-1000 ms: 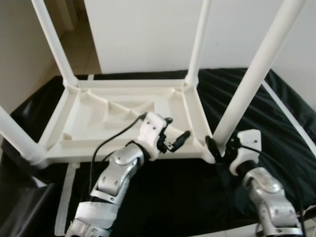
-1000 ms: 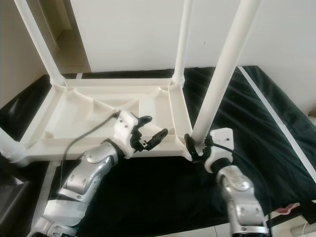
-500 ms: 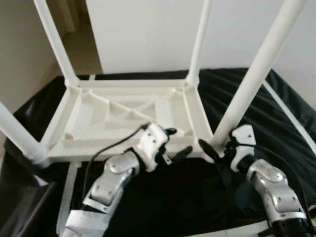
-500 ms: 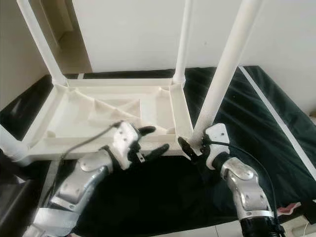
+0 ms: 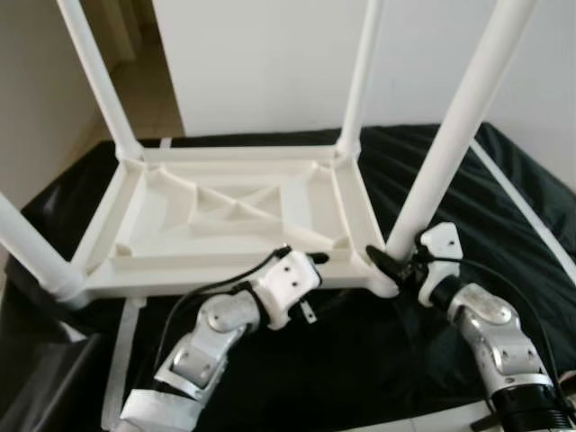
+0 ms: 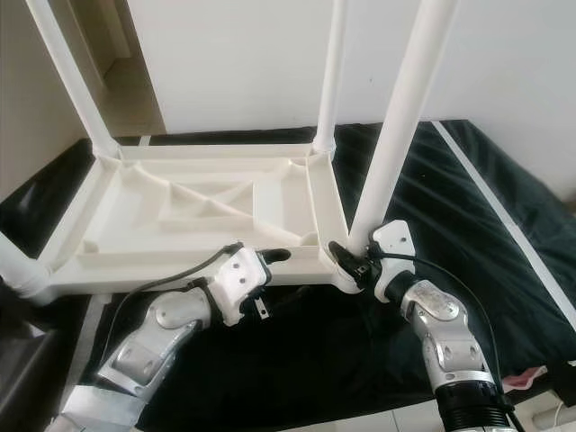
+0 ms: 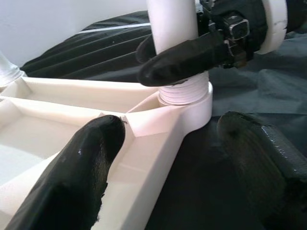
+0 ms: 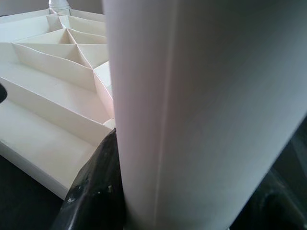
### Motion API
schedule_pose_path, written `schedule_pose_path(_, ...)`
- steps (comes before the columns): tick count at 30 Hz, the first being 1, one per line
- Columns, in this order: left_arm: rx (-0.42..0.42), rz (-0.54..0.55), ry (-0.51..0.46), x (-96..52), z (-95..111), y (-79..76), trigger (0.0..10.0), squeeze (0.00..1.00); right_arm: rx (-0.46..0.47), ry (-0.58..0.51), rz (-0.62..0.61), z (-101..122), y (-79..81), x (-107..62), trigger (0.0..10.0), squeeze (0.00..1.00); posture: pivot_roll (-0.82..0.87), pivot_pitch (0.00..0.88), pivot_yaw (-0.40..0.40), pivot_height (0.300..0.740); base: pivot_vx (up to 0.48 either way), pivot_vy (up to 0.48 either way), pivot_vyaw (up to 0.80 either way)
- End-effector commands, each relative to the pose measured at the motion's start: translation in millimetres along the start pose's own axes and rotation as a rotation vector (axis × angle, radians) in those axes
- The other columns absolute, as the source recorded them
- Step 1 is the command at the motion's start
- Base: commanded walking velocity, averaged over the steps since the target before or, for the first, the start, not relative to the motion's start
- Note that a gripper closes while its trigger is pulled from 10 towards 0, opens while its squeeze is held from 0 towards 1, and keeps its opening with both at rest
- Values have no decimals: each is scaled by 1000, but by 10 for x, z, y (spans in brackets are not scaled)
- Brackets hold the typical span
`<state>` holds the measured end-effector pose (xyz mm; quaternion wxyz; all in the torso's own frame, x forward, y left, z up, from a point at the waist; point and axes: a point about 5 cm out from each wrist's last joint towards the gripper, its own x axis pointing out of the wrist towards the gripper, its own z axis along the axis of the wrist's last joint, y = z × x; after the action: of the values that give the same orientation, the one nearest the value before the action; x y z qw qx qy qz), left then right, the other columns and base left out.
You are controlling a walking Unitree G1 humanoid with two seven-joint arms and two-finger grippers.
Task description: Building children table
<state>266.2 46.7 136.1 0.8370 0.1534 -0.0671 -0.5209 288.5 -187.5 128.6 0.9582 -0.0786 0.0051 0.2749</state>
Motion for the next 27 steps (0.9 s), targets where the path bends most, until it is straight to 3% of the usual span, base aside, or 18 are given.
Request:
schedule_pose_path(1,12,79,13,5,-30,54,10000,0,-25,62,30,-116,44,-27,0,0,0,0,-1,740,0,0,0)
schedule_pose_path(2,12,79,13,5,-30,54,10000,0,-25,62,30,-116,44,-27,0,0,0,0,-1,740,0,0,0)
schedule_pose_path(3,11,79,14,5,-32,57,10000,0,-26,65,20,-123,41,-28,10000,0,0,0,-1,740,0,0,0)
schedule_pose_path(7,-1,74,14,7,-36,58,10000,0,-16,74,-7,-148,62,-18,10000,0,-4,0,2,740,0,0,0)
schedule_pose_path(13,-12,75,14,12,-43,62,10000,0,9,89,-172,-203,110,20,10000,0,-6,0,1,740,0,0,0)
schedule_pose_path(16,-10,79,17,14,-51,64,10000,0,17,98,-286,-216,104,30,10000,0,-7,0,1,740,0,0,0)
schedule_pose_path(19,-26,88,19,16,-60,69,10000,0,126,137,-516,-237,128,17,10000,0,-12,5,2,740,0,0,0)
schedule_pose_path(27,-37,84,13,50,-55,65,10000,0,186,176,-723,-262,326,27,10000,0,-32,14,-3,740,0,0,0)
